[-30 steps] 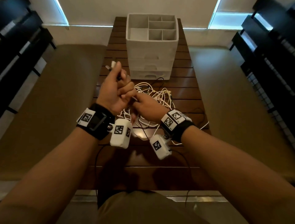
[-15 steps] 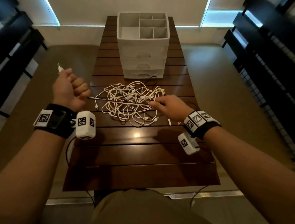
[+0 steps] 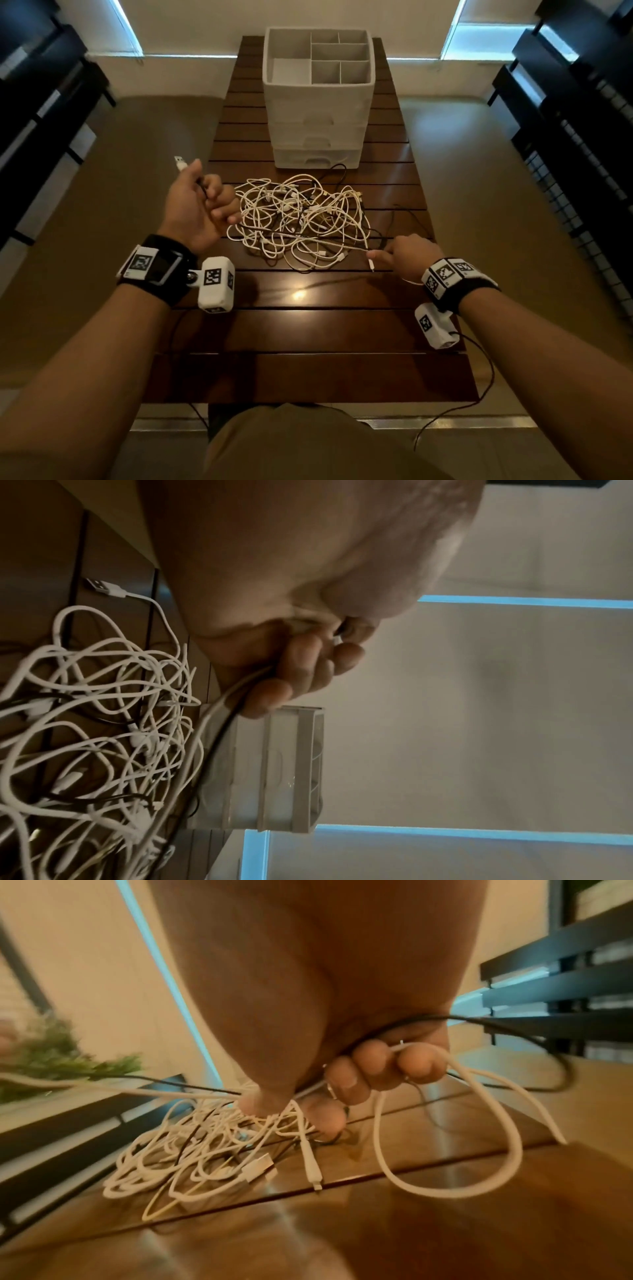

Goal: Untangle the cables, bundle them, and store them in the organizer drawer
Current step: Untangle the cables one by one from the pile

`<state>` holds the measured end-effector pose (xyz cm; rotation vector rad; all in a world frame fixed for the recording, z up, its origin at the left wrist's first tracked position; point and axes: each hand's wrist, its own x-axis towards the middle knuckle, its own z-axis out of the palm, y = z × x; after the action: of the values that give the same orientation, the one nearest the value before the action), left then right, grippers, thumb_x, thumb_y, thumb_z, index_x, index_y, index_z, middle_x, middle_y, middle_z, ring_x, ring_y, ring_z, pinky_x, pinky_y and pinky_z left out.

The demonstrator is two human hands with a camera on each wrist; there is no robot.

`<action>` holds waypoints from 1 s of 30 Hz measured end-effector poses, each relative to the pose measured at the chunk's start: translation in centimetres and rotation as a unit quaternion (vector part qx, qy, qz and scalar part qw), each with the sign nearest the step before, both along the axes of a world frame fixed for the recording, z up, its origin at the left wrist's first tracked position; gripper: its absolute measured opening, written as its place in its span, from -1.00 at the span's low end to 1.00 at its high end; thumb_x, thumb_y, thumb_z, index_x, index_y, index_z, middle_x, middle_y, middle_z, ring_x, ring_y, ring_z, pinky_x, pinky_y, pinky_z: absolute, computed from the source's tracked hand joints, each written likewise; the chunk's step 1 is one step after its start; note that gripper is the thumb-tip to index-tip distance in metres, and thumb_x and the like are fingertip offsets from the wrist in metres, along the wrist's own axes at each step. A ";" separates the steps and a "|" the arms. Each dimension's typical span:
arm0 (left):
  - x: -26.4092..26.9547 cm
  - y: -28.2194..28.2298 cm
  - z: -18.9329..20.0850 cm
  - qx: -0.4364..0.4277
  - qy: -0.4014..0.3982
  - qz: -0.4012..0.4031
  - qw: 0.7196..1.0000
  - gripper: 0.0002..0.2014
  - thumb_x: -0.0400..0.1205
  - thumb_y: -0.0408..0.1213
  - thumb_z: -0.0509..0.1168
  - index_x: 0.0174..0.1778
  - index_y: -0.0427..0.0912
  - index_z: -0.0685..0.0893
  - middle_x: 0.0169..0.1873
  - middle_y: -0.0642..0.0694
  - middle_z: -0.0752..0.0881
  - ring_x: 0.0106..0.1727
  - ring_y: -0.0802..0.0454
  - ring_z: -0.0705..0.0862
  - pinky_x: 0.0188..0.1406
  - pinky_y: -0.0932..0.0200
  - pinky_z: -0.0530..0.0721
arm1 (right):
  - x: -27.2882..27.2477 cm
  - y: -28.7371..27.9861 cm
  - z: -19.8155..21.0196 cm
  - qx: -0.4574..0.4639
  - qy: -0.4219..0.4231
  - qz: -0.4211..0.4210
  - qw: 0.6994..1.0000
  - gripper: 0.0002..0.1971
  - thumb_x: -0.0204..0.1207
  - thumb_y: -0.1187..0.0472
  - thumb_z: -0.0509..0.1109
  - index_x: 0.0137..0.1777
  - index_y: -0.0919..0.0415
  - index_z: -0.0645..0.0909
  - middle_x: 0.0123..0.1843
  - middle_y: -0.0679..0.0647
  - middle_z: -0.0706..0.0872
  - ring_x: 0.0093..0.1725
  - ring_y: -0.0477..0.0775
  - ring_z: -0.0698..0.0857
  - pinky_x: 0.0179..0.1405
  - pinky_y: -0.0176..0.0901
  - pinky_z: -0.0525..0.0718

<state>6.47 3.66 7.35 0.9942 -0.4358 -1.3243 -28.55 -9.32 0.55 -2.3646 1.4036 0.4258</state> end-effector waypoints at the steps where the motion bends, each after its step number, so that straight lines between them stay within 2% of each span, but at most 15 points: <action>1: 0.4 0.1 -0.1 0.006 0.012 0.007 1.000 -0.45 0.81 0.11 0.03 -0.49 -0.07 0.27 -0.53 -0.01 0.07 -0.58 0.08 0.14 -0.52 0.19 0.30 | -0.4 -0.2 -0.4 0.013 -0.017 -0.015 1.000 -0.35 0.70 -0.44 0.10 -0.33 0.07 0.59 -0.37 0.07 0.65 -0.36 0.08 0.64 -0.26 -0.01 0.64; 3: 1.5 0.3 -0.2 0.041 0.018 0.065 0.997 -0.48 0.80 0.00 0.09 -0.52 -0.01 0.25 -0.60 0.04 0.08 -0.63 0.11 0.09 -0.61 0.24 0.17 | -0.9 -0.5 -0.8 0.035 -0.043 -0.023 0.998 -0.42 0.75 -0.35 0.11 -0.33 0.04 0.55 -0.30 0.10 0.71 -0.30 0.12 0.69 -0.13 0.08 0.74; 5: 2.3 0.5 -0.4 0.089 -0.019 0.149 0.985 -0.49 0.82 -0.07 0.11 -0.51 0.03 0.22 -0.64 0.07 0.09 -0.65 0.12 0.05 -0.66 0.29 0.05 | -1.3 -0.7 -0.8 0.042 -0.039 -0.015 0.998 -0.49 0.80 -0.27 0.09 -0.21 0.02 0.61 -0.17 0.12 0.78 -0.19 0.16 0.76 0.04 0.18 0.78; 7: 2.4 0.5 -0.8 0.117 -0.085 0.180 0.973 -0.48 0.83 -0.06 0.16 -0.47 0.04 0.22 -0.64 0.08 0.11 -0.65 0.12 0.06 -0.66 0.30 0.03 | -1.2 -0.7 -0.2 0.013 -0.007 -0.013 1.000 -0.49 0.81 -0.27 0.05 0.00 0.06 0.69 -0.10 0.11 0.77 -0.15 0.16 0.74 0.00 0.14 0.78; 9: 1.9 0.2 -1.4 0.126 -0.139 0.172 0.967 -0.49 0.83 -0.03 0.24 -0.43 0.03 0.24 -0.64 0.08 0.15 -0.65 0.12 0.09 -0.64 0.31 0.08 | -0.6 -0.7 0.6 -0.032 0.030 -0.011 0.999 -0.43 0.78 -0.34 0.03 0.04 0.07 0.71 -0.11 0.09 0.72 -0.17 0.13 0.71 -0.09 0.05 0.74; 11: 1.3 -0.1 -2.1 0.122 -0.158 0.158 0.967 -0.49 0.81 -0.02 0.29 -0.42 0.02 0.26 -0.64 0.07 0.16 -0.67 0.12 0.10 -0.62 0.32 0.09 | 0.4 -0.6 1.8 -0.054 0.073 -0.011 0.996 -0.37 0.73 -0.41 0.07 -0.10 0.13 0.66 -0.13 0.10 0.69 -0.16 0.13 0.70 -0.10 0.04 0.73; 13: 1.0 -0.3 -2.1 0.116 -0.153 0.145 0.971 -0.49 0.82 -0.01 0.25 -0.46 0.00 0.31 -0.65 0.05 0.15 -0.68 0.11 0.09 -0.60 0.32 0.04 | 1.6 -0.2 2.9 -0.068 0.113 0.010 0.991 -0.40 0.71 -0.41 0.16 -0.17 0.15 0.58 -0.15 0.09 0.66 -0.12 0.15 0.70 -0.08 0.04 0.73; 15: 0.9 -0.4 -1.6 0.103 -0.142 0.120 0.977 -0.49 0.84 0.00 0.16 -0.47 -0.04 0.45 -0.65 0.05 0.15 -0.68 0.12 0.08 -0.59 0.30 0.01 | 2.5 0.5 3.7 -0.016 0.106 0.046 0.993 -0.42 0.69 -0.38 0.25 -0.24 0.14 0.55 -0.23 0.05 0.64 -0.17 0.10 0.71 -0.05 0.02 0.74; 17: 0.5 -0.5 -0.9 0.095 -0.157 0.075 0.980 -0.48 0.86 0.02 0.10 -0.38 -0.12 0.62 -0.65 0.05 0.16 -0.68 0.13 0.09 -0.59 0.28 -0.01 | 3.4 1.2 3.5 0.079 0.056 0.081 0.992 -0.41 0.70 -0.37 0.24 -0.28 0.13 0.61 -0.29 0.03 0.68 -0.23 0.04 0.70 0.01 0.01 0.72; 19: -0.5 -0.6 -0.4 0.102 -0.198 0.019 0.975 -0.49 0.87 0.03 0.10 -0.21 -0.20 0.74 -0.62 0.05 0.17 -0.67 0.14 0.10 -0.60 0.30 0.00 | 4.3 2.1 3.2 0.151 -0.021 0.100 0.983 -0.38 0.71 -0.40 0.15 -0.21 0.10 0.71 -0.24 0.02 0.74 -0.20 0.04 0.73 0.06 0.05 0.73; 22: -2.3 -0.6 -0.6 0.106 -0.222 -0.039 0.968 -0.48 0.87 0.07 0.11 -0.03 -0.26 0.79 -0.57 0.03 0.16 -0.63 0.13 0.09 -0.63 0.31 0.04 | 5.8 3.5 3.1 0.212 -0.087 0.056 0.972 -0.35 0.79 -0.34 -0.02 -0.01 0.09 0.77 -0.19 -0.08 0.65 -0.19 -0.10 0.63 0.01 -0.06 0.58; 24: -2.8 -0.7 -0.7 0.100 -0.210 -0.038 0.972 -0.48 0.88 0.07 0.11 -0.02 -0.27 0.78 -0.56 0.03 0.15 -0.62 0.13 0.09 -0.63 0.31 0.06 | 6.4 3.6 2.7 0.239 -0.105 0.002 0.965 -0.34 0.81 -0.31 -0.04 0.18 0.17 0.74 -0.14 0.03 0.69 -0.20 -0.04 0.66 -0.04 -0.04 0.68; 26: -2.7 -0.6 -0.6 0.101 -0.197 -0.025 0.975 -0.49 0.88 0.07 0.11 -0.06 -0.25 0.78 -0.58 0.04 0.17 -0.64 0.14 0.10 -0.65 0.32 0.07 | 5.8 2.7 1.4 0.171 -0.114 -0.023 0.978 -0.53 0.86 -0.13 0.09 0.26 0.22 0.68 0.02 0.19 0.74 -0.03 0.11 0.75 0.02 0.03 0.73; 28: -2.2 -0.4 -0.3 0.101 -0.193 -0.017 0.976 -0.49 0.88 0.06 0.10 -0.08 -0.24 0.77 -0.60 0.06 0.18 -0.65 0.14 0.11 -0.66 0.33 0.06 | 4.1 0.8 -0.1 0.021 -0.099 -0.072 0.992 -0.76 0.78 0.12 0.25 0.28 0.22 0.63 0.20 0.23 0.71 0.18 0.25 0.75 0.15 0.10 0.73; 30: -1.6 0.1 -0.2 0.103 -0.194 -0.009 0.976 -0.49 0.88 0.06 0.09 -0.09 -0.24 0.77 -0.62 0.07 0.18 -0.66 0.15 0.11 -0.66 0.33 0.05 | 1.8 -0.6 -1.1 -0.041 -0.076 -0.158 0.984 -0.72 0.68 0.22 0.32 0.36 0.22 0.56 0.32 0.26 0.64 0.27 0.35 0.71 0.24 0.20 0.73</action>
<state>4.83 3.71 7.18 1.4348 -0.6112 -1.2072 -26.75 -9.96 -0.58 -2.1298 1.7106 0.1013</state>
